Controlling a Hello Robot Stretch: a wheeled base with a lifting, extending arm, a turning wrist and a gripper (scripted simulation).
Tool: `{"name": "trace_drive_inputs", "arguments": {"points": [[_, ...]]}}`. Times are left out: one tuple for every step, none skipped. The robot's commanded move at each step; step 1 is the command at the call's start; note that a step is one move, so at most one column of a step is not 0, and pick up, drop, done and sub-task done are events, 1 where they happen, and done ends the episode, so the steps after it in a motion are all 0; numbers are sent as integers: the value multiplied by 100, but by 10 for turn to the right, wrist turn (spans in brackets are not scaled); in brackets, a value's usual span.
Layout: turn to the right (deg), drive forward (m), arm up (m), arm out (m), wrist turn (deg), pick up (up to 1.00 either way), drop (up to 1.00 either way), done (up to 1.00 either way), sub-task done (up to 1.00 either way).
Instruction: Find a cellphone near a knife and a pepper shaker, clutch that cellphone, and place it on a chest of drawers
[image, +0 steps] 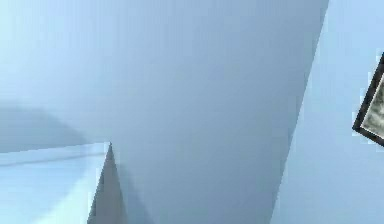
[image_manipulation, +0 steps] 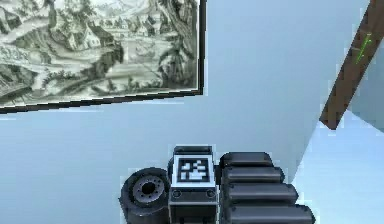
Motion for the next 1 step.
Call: {"name": "trace_drive_inputs", "arguments": {"points": [[0,55,0,0,0,0,0,0,0]]}}
